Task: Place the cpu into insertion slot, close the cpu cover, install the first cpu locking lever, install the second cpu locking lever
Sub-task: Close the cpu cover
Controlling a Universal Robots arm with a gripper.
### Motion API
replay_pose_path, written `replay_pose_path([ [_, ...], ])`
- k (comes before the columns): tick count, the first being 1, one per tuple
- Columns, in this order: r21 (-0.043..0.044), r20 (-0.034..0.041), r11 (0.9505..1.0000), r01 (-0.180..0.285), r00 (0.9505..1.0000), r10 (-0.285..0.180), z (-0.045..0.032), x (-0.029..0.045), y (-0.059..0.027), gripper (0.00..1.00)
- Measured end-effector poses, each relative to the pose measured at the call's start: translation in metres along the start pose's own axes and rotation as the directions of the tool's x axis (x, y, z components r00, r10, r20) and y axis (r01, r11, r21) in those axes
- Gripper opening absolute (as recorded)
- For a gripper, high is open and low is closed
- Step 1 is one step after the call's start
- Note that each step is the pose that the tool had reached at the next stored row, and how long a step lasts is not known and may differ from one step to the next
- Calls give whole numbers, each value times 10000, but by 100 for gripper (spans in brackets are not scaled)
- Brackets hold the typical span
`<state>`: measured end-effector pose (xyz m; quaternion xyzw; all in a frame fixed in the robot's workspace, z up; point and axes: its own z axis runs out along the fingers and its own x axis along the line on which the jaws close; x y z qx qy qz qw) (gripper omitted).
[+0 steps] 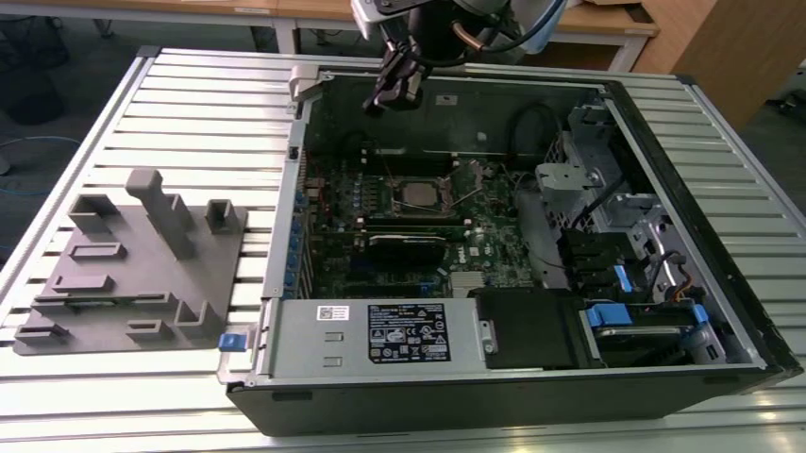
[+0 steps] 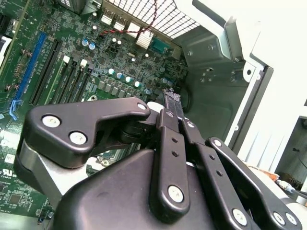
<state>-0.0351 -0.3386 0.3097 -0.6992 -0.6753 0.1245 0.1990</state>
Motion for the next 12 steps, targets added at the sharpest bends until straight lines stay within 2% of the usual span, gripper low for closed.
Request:
replay_pose_path([
  [12,0,-1,10000,1,10000,-1,-42,4,-21,11],
])
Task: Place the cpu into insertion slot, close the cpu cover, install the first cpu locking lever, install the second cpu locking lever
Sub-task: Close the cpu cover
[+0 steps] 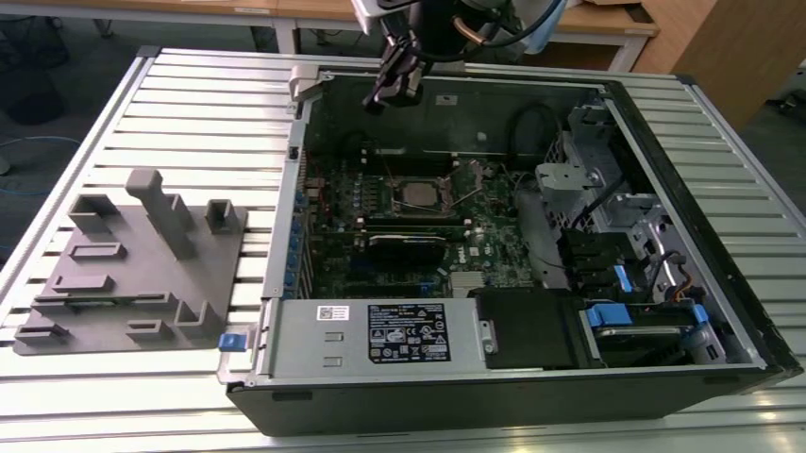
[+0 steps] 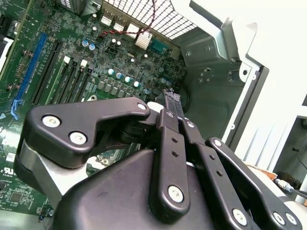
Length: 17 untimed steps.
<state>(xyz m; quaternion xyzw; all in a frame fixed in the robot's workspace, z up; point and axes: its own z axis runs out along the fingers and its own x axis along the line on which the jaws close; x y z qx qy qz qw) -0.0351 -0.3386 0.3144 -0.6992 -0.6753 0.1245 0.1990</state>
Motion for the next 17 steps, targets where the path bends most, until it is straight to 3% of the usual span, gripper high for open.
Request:
replay_pose_path([
  [17,0,0,10000,0,10000,0,-59,6,-30,11],
])
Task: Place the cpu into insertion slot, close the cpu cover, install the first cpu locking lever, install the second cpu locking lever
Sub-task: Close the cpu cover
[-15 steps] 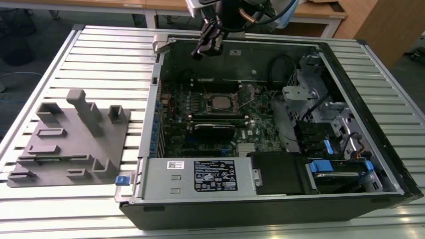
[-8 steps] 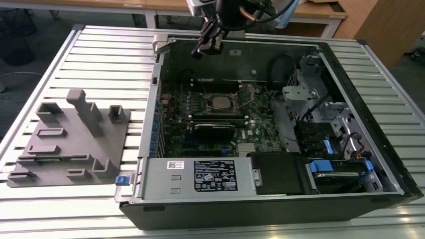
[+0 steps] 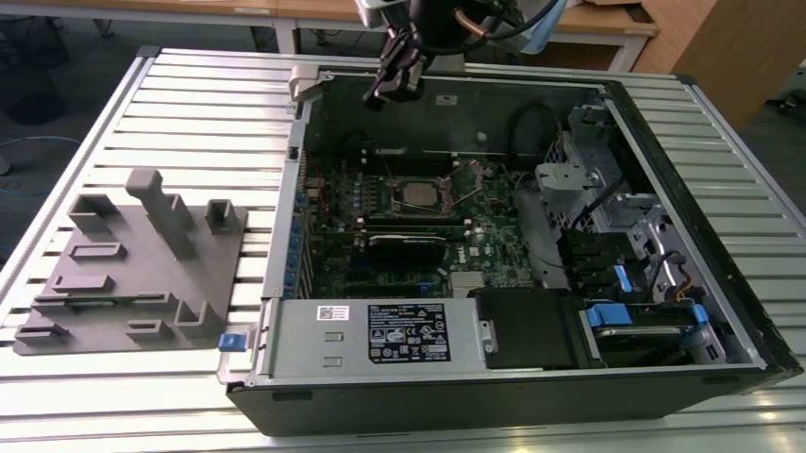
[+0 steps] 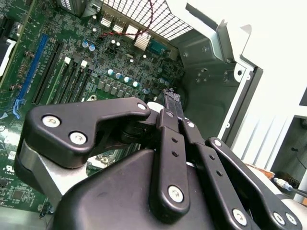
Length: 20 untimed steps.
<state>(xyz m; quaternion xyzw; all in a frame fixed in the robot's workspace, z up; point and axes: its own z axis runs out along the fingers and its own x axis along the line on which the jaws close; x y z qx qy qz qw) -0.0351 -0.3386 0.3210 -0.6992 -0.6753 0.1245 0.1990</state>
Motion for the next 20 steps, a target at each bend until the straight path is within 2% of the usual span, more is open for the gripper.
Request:
replay_pose_path([
  [20,0,0,10000,0,10000,0,-70,7,-35,11],
])
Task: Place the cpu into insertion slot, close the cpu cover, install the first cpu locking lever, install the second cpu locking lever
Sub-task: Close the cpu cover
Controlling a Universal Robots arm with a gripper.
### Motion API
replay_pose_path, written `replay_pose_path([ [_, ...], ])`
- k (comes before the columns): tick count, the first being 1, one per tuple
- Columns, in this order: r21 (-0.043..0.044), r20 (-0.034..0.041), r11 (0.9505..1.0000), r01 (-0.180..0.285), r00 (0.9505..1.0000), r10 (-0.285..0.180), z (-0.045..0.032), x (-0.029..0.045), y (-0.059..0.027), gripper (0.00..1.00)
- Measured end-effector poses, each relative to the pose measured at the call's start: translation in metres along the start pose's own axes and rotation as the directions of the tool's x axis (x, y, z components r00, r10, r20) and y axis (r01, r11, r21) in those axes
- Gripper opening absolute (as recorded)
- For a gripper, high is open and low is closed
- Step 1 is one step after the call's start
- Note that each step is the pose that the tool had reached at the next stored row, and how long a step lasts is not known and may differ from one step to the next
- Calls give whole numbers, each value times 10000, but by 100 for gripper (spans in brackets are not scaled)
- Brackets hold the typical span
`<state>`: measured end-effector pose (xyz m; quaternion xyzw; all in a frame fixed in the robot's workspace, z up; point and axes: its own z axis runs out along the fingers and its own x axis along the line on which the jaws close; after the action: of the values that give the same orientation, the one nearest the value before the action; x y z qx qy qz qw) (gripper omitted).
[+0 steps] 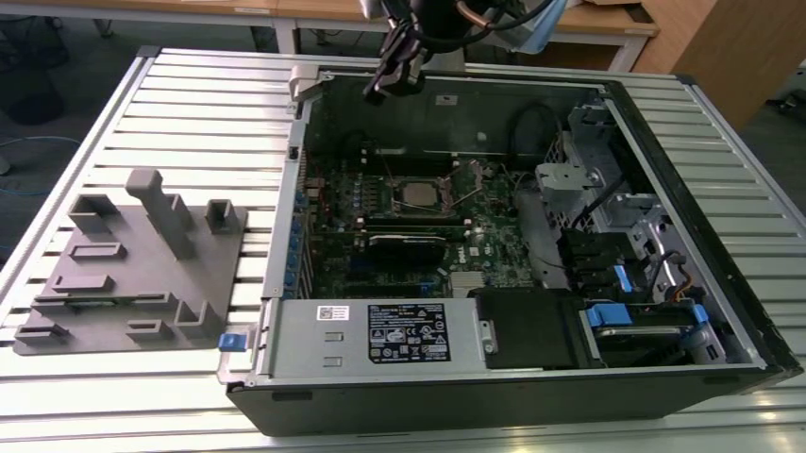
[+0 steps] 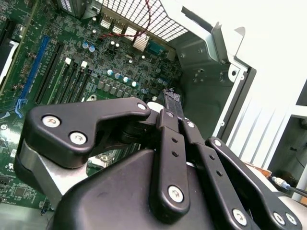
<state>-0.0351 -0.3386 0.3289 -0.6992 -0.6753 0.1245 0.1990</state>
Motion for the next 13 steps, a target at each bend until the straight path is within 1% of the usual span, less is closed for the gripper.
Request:
replay_pose_path([
  [13,0,0,10000,0,10000,0,-45,5,-23,11],
])
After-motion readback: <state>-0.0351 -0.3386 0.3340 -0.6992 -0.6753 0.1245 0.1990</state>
